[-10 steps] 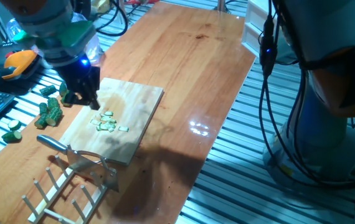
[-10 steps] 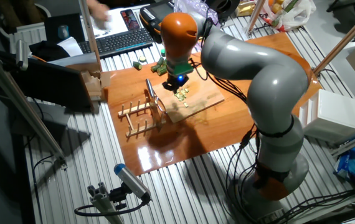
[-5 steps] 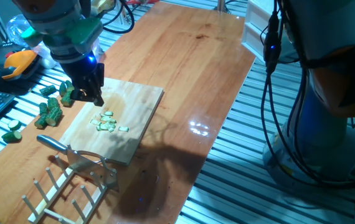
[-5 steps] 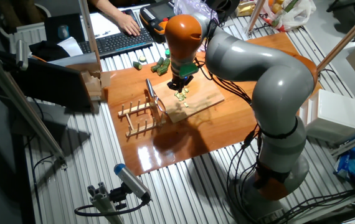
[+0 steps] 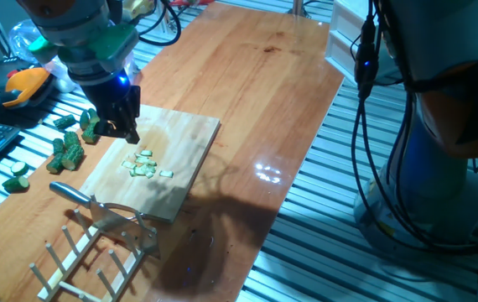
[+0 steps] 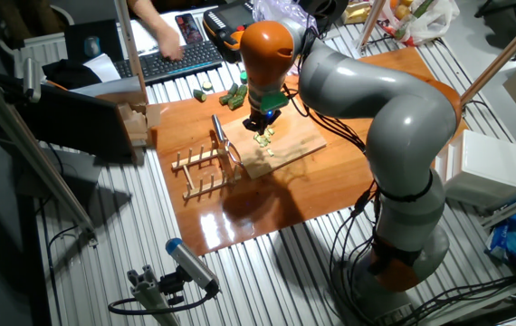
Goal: Chop the cucumber into shreds
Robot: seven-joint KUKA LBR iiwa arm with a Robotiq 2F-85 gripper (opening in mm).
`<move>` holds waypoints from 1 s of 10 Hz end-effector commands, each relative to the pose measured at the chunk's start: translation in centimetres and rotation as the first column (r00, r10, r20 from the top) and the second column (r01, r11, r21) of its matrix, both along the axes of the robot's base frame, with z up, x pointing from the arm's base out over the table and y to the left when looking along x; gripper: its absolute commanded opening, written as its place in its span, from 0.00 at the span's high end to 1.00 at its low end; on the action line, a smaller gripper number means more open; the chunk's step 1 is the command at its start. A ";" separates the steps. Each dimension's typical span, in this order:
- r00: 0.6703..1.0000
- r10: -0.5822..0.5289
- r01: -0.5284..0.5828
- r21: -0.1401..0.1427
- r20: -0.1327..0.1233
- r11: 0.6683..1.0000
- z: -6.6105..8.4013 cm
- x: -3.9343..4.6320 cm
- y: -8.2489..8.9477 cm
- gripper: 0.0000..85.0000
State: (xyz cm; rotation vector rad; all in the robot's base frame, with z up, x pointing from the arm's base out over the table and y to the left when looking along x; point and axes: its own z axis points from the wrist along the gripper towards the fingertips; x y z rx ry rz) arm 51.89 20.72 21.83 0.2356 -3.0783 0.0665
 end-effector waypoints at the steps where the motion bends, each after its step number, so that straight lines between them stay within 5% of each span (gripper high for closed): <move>1: 1.000 0.000 0.000 0.004 -0.003 1.000 0.0 -0.02 0.0 1.00; 10: 1.000 0.004 -0.004 -0.010 -0.006 1.000 0.1 -0.01 0.0 1.00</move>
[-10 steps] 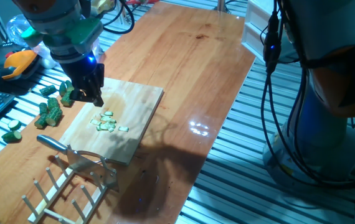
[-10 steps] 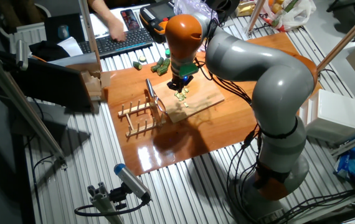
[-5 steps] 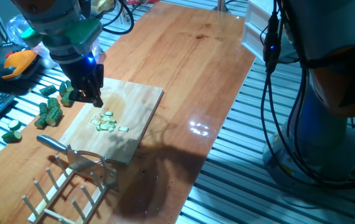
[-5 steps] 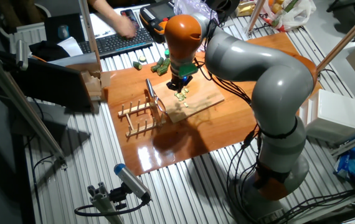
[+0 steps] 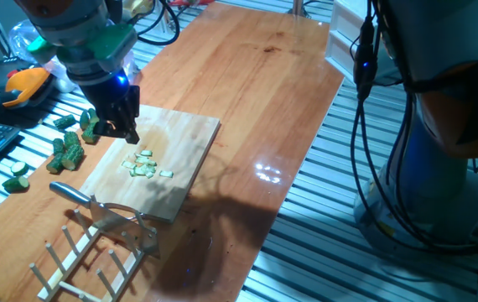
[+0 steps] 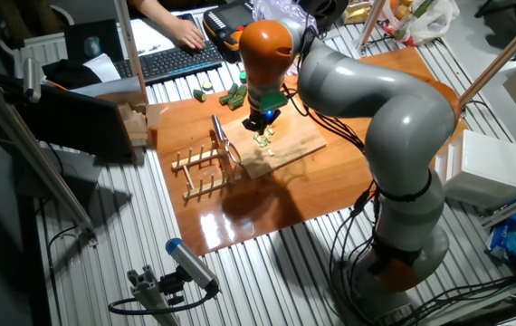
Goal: Chop the cucumber into shreds
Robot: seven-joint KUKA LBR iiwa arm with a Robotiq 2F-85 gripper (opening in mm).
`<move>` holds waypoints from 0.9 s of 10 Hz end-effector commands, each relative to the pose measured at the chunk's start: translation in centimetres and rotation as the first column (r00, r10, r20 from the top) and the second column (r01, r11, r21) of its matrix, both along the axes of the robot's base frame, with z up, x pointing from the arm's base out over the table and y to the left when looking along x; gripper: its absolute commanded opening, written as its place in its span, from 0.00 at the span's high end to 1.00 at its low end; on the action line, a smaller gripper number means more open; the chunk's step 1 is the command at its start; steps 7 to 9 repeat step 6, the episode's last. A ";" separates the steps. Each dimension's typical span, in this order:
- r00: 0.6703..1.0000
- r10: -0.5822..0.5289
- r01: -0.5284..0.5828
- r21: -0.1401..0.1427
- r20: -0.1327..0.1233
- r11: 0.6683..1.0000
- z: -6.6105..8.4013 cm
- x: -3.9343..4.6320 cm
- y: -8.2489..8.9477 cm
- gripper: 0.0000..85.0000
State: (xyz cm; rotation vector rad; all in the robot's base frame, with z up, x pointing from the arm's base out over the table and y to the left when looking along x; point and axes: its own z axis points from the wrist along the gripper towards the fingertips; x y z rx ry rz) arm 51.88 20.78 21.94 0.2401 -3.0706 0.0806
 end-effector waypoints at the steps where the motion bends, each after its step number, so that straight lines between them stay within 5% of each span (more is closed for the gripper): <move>1: 1.000 -0.002 0.002 -0.002 0.000 1.000 0.0 0.01 0.1 1.00; 9: 1.000 -0.024 0.024 0.006 -0.006 1.000 0.0 0.04 0.8 1.00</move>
